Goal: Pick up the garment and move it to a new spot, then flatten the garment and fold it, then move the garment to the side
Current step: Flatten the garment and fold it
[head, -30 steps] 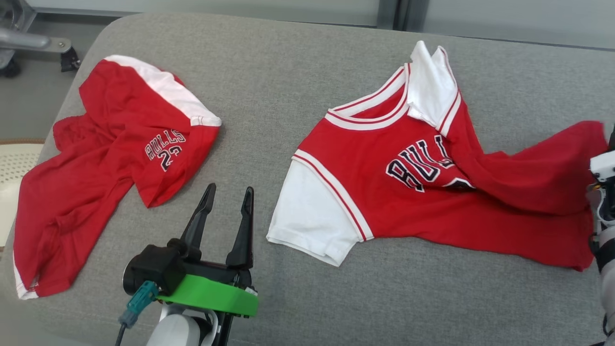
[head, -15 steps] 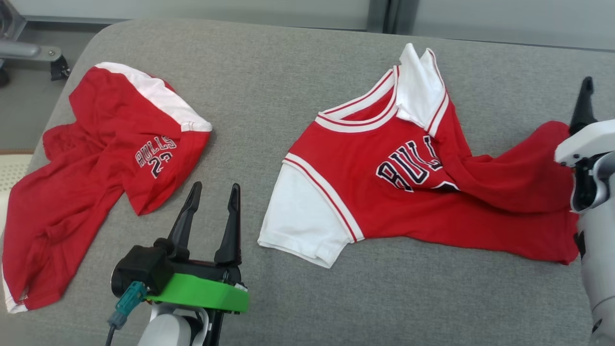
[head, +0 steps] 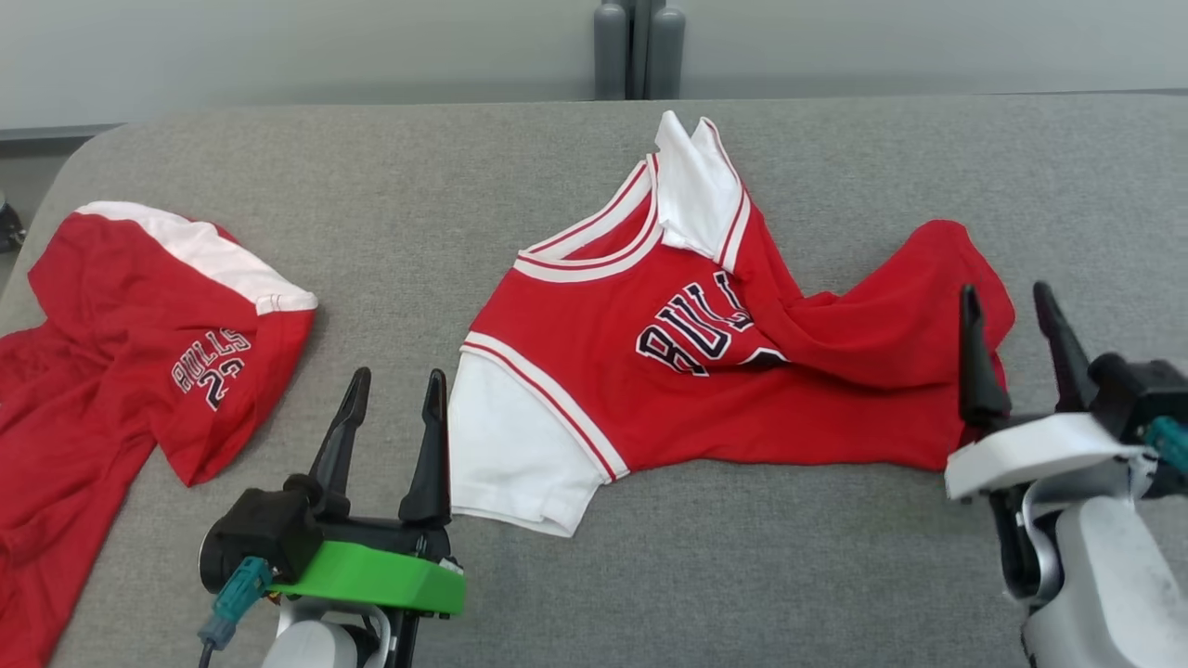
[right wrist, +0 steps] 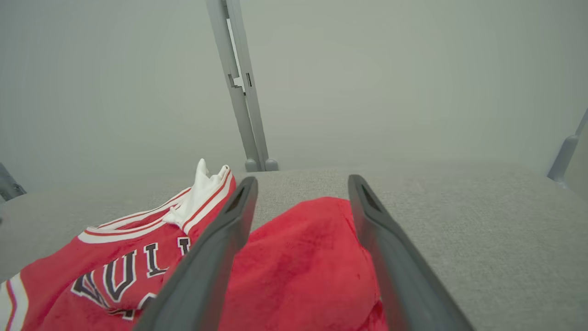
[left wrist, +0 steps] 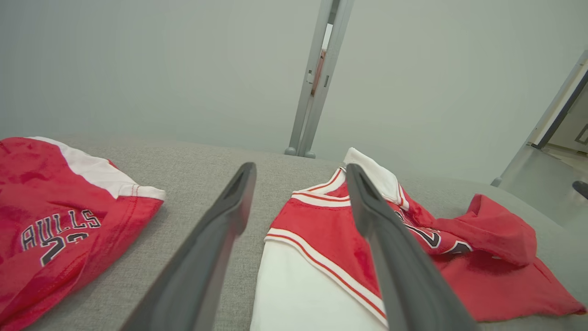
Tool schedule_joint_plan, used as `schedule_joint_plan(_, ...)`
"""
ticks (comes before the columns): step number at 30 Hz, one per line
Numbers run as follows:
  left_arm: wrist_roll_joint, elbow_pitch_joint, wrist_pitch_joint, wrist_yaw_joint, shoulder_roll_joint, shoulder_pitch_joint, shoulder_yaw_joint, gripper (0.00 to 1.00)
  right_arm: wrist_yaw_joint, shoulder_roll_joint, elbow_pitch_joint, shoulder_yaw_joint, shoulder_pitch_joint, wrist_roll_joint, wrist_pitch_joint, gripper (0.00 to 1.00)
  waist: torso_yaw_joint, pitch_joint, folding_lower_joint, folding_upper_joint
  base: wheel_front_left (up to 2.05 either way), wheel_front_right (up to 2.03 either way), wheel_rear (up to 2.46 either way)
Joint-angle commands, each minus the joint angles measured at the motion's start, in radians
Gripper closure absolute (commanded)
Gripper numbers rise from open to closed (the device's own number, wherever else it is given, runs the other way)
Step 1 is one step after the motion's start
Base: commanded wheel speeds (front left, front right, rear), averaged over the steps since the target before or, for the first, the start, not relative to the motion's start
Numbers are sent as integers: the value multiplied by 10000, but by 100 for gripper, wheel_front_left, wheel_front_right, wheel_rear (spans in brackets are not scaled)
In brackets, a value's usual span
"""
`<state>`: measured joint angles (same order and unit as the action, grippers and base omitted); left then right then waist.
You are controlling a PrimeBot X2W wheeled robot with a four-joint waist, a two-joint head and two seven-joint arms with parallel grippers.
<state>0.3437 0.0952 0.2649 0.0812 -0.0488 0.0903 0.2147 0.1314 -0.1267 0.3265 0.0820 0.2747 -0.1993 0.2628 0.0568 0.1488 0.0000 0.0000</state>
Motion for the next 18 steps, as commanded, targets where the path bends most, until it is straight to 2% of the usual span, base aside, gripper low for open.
schedule_joint_plan(1,-130,73,-10,37,-29,-169,-21,0,-15,106,-163,-74,-375,-172,26,0,-227,-171,0,0,0,0,0)
schedule_joint_plan(8,-192,555,-10,62,-29,-288,-139,0,-15,486,-528,-71,-1404,-310,27,0,-337,-199,0,0,0,0,0)
schedule_joint_plan(18,-840,1451,-11,-173,-30,-271,-258,0,-15,674,-608,2,-1295,-326,28,0,-468,-232,0,0,0,0,0)
